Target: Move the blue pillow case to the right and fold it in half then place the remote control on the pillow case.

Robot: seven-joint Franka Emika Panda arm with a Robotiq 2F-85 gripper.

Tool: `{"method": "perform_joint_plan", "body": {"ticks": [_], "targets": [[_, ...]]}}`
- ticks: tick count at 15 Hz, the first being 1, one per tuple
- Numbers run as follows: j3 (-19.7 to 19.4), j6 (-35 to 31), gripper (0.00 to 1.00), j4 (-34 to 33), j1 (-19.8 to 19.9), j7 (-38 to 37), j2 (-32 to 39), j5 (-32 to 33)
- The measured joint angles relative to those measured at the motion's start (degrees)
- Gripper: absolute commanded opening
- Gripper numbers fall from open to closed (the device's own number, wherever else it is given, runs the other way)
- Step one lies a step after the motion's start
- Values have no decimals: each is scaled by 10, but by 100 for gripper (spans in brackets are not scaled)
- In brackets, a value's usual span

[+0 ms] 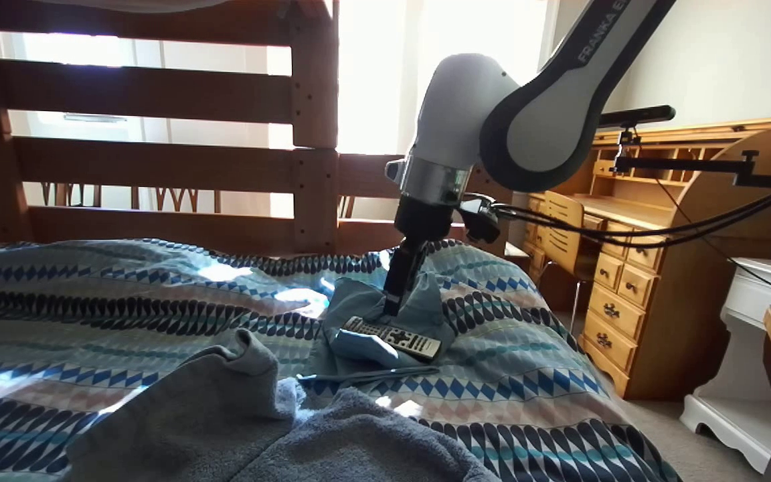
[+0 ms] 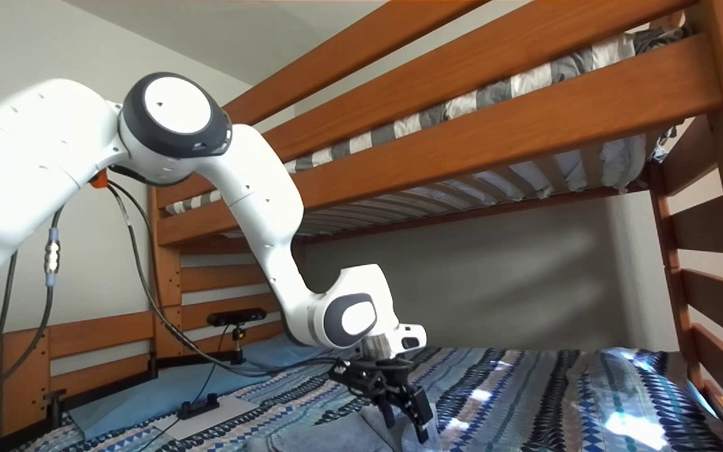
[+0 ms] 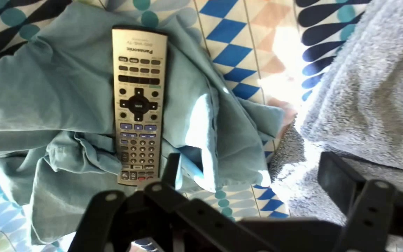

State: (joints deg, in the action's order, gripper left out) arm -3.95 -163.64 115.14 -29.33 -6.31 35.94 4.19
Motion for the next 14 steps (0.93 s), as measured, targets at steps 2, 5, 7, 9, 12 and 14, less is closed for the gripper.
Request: {"method": "perform_joint_plan", "body": {"ticks": [2,5,7,9,12,14], "targets": [[-6,4,100,31,-23,-42,-40,15],[-35,6,100,77,-72,-134,-100,56],[-71,7,100,103,-113,-203,-134,93],[-83,10,100,119,-128,-219,-152,98],[-86,10,100,123,-128,-220,-155,99],[-87,10,100,123,-128,-221,-155,99]]}}
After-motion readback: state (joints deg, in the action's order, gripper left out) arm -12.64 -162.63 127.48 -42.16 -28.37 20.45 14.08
